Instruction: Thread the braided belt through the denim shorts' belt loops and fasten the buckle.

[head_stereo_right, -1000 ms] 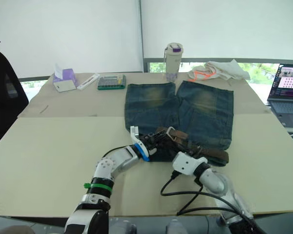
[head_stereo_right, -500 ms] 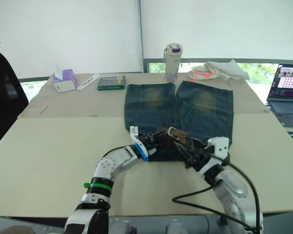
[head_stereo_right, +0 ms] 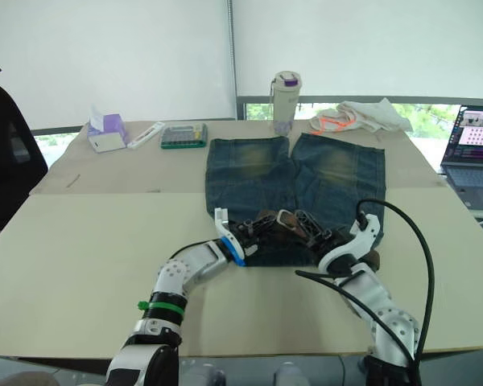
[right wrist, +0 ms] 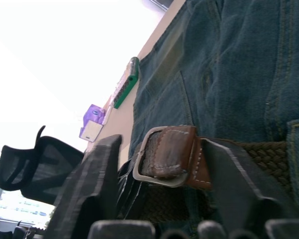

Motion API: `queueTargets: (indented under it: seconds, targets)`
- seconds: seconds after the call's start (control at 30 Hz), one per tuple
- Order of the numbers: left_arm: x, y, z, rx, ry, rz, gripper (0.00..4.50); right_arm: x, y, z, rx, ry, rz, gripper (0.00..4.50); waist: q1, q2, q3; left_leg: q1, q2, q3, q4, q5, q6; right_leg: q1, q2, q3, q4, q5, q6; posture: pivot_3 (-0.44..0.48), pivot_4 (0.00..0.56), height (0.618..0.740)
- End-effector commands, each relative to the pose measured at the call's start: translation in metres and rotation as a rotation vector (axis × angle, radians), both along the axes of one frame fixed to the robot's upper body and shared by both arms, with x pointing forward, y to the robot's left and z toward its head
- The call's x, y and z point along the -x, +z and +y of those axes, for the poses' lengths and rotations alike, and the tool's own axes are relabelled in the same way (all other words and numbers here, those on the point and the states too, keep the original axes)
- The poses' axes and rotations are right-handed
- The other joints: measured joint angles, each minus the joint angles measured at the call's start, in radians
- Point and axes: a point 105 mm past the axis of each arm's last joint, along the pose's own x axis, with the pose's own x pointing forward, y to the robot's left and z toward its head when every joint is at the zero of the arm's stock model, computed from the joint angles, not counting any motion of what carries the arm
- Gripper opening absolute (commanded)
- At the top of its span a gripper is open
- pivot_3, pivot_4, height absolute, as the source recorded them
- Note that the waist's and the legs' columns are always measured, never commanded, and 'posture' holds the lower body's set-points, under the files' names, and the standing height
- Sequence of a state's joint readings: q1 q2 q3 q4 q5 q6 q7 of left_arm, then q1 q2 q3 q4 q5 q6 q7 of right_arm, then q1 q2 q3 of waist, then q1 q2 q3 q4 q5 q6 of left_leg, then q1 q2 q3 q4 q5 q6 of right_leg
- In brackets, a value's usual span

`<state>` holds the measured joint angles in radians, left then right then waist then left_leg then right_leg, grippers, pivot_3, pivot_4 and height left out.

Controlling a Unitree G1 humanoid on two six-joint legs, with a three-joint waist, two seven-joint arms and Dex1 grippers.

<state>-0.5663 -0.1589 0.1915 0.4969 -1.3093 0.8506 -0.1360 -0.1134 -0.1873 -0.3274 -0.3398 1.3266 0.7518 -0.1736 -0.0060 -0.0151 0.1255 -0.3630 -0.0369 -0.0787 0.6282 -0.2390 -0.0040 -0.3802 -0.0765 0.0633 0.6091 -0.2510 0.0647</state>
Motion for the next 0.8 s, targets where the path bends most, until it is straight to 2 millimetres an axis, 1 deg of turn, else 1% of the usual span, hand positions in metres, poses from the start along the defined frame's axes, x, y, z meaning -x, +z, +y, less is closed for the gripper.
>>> queueTargets:
  seconds: [0.03, 0.17, 0.2, 0.47, 0.53, 0.6, 0.63, 0.7, 0.73, 0.8]
  targets:
    - [0.003, 0.024, -0.042, 0.012, -0.091, -0.027, 0.00, 0.001, 0.011, 0.002, -0.009, 0.016, -0.030, 1.51, -0.001, 0.000, 0.000, 0.000, 0.000, 0.000, 0.000, 0.000, 0.000, 0.000, 0.000, 0.000, 0.000, 0.000, 0.000, 0.000, 0.150, 0.740]
    - [0.003, 0.024, -0.042, 0.013, -0.091, -0.025, 0.00, 0.003, 0.011, 0.006, 0.002, 0.037, -0.022, 0.11, -0.003, 0.000, 0.000, 0.000, 0.000, 0.000, 0.000, 0.000, 0.000, 0.000, 0.000, 0.000, 0.000, 0.000, 0.000, 0.000, 0.150, 0.740]
    - [0.004, 0.023, -0.042, 0.014, -0.092, -0.025, 0.00, 0.003, 0.011, 0.007, 0.009, 0.040, -0.018, 0.04, -0.003, 0.000, 0.000, 0.000, 0.000, 0.000, 0.000, 0.000, 0.000, 0.000, 0.000, 0.000, 0.000, 0.000, 0.000, 0.000, 0.150, 0.740]
    - [0.004, 0.025, -0.043, 0.021, -0.102, -0.036, 0.00, 0.004, 0.011, 0.010, 0.012, 0.062, -0.008, 0.04, -0.003, 0.000, 0.000, -0.002, 0.000, 0.000, 0.000, 0.000, 0.000, -0.001, 0.000, 0.000, 0.000, 0.000, 0.000, 0.000, 0.150, 0.740]
    - [0.007, 0.027, -0.043, 0.030, -0.120, -0.052, 0.73, 0.004, 0.013, 0.007, 0.022, 0.064, -0.013, 0.00, -0.004, 0.000, 0.000, -0.003, 0.000, 0.000, 0.000, 0.000, 0.000, -0.003, 0.000, 0.000, 0.000, 0.000, 0.000, 0.000, 0.150, 0.740]
    - [0.007, 0.027, -0.041, 0.011, -0.122, -0.073, 1.33, 0.003, 0.018, 0.002, 0.047, 0.064, -0.026, 0.00, -0.004, 0.000, 0.000, -0.005, 0.000, 0.000, 0.001, 0.000, 0.000, -0.005, 0.000, 0.000, 0.000, 0.000, 0.000, 0.000, 0.150, 0.740]
    - [0.007, 0.025, -0.038, -0.031, -0.117, -0.100, 1.72, 0.003, 0.021, -0.001, 0.065, 0.067, -0.034, 0.00, -0.003, 0.000, 0.000, -0.006, 0.000, 0.001, 0.001, 0.000, 0.000, -0.005, 0.000, 0.000, 0.000, 0.000, 0.000, 0.000, 0.150, 0.740]
    - [0.009, 0.024, -0.033, -0.134, -0.132, -0.194, 2.35, 0.006, 0.025, -0.008, 0.123, 0.085, -0.042, 0.00, -0.002, 0.000, 0.000, -0.006, -0.001, 0.001, 0.001, 0.000, 0.000, -0.006, 0.000, 0.000, 0.000, 0.000, -0.001, 0.000, 0.150, 0.740]
    - [0.010, 0.023, -0.031, -0.165, -0.141, -0.225, 2.65, 0.006, 0.026, -0.010, 0.140, 0.092, -0.042, 0.00, 0.001, 0.000, 0.001, -0.007, -0.001, 0.001, 0.001, 0.000, 0.000, -0.006, 0.000, 0.000, 0.000, 0.001, -0.001, 0.000, 0.150, 0.740]
    - [0.014, 0.025, -0.022, -0.241, -0.164, -0.322, 3.41, 0.008, 0.026, -0.019, 0.196, 0.094, -0.029, 0.00, 0.001, -0.001, 0.002, -0.008, -0.002, 0.001, 0.001, 0.000, 0.000, -0.007, 0.000, 0.000, -0.001, 0.001, -0.002, 0.000, 0.150, 0.740]
